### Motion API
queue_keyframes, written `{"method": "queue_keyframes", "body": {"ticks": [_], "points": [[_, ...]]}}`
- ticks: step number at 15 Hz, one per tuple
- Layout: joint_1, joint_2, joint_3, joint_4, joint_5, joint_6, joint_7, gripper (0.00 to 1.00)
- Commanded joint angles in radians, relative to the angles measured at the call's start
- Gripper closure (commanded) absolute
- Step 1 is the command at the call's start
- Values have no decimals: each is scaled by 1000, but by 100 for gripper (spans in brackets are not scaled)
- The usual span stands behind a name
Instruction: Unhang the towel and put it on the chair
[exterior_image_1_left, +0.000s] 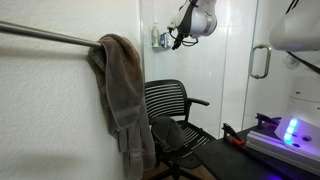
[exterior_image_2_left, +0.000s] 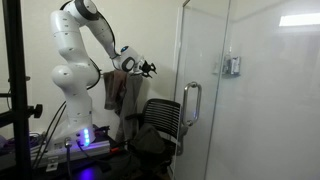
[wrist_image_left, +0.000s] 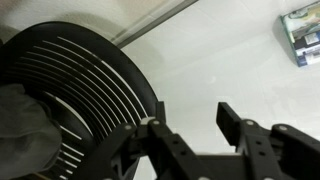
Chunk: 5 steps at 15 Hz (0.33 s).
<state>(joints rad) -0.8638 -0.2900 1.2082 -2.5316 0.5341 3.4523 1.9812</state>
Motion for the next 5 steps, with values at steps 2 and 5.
{"method": "queue_keyframes", "body": {"ticks": [2, 5], "points": [[-9, 4, 10, -1, 0, 0, 2, 35], [-11, 4, 11, -1, 0, 0, 3, 35]]}}
